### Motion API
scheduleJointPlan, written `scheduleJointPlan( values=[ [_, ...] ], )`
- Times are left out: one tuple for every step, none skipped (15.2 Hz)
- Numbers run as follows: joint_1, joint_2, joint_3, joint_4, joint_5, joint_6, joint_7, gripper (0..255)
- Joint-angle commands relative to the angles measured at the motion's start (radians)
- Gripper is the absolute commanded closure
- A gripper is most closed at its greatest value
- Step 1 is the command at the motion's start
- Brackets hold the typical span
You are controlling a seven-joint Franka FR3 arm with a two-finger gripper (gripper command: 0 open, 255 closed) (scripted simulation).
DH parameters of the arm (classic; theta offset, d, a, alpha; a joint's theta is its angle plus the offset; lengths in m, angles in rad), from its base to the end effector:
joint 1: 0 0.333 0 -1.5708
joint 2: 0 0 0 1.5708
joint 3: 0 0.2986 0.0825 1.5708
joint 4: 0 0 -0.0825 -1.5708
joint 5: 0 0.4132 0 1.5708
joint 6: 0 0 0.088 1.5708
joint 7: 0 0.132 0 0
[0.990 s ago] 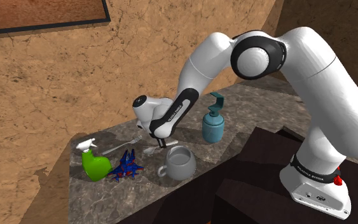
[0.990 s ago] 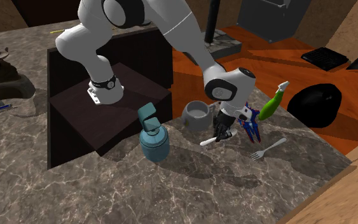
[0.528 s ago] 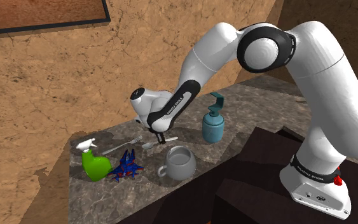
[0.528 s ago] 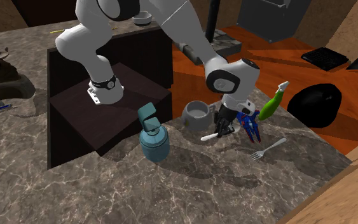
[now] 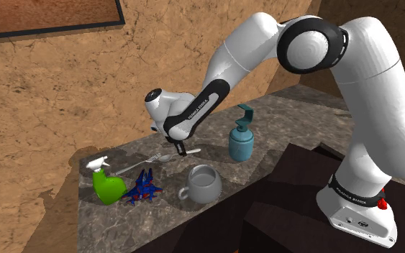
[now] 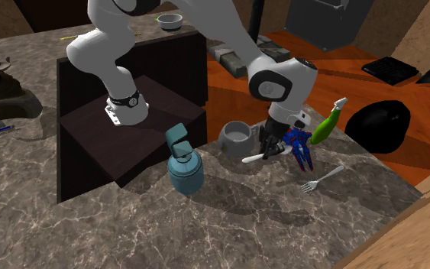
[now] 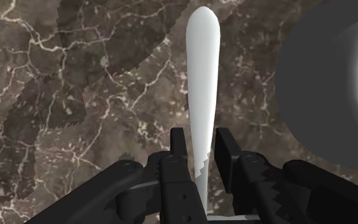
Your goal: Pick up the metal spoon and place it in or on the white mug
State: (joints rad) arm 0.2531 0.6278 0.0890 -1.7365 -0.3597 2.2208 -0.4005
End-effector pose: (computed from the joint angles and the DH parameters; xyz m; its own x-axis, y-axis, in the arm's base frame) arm 0.6298 0.2032 0.1492 0.5641 0.7954 -0.2218 0.8253 -0.5515 0.1212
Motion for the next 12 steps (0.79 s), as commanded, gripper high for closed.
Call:
scheduleJointPlan(
  values=[
    [-0.001, -0.022, 0.004, -0.002, 0.006, -0.020, -0.006, 255],
    [-0.002, -0.031, 0.005, -0.002, 0.008, -0.029, -0.009, 255],
    [-0.003, -0.040, 0.006, -0.001, 0.010, -0.038, -0.012, 255],
    [-0.003, -0.049, 0.008, -0.001, 0.013, -0.046, -0.016, 255],
    [-0.004, -0.057, 0.009, 0.000, 0.015, -0.055, -0.019, 255],
    [-0.004, -0.066, 0.010, 0.001, 0.017, -0.064, -0.022, 255],
    [-0.005, -0.074, 0.011, 0.002, 0.020, -0.073, -0.025, 255],
    [-0.005, -0.082, 0.013, 0.003, 0.022, -0.083, -0.028, 255],
    [-0.006, -0.090, 0.014, 0.005, 0.024, -0.092, -0.031, 255],
    [-0.006, -0.098, 0.015, 0.007, 0.027, -0.101, -0.034, 255],
    [-0.007, -0.106, 0.016, 0.009, 0.029, -0.111, -0.037, 255],
    [-0.007, -0.113, 0.017, 0.011, 0.031, -0.120, -0.040, 255]
  ],
)
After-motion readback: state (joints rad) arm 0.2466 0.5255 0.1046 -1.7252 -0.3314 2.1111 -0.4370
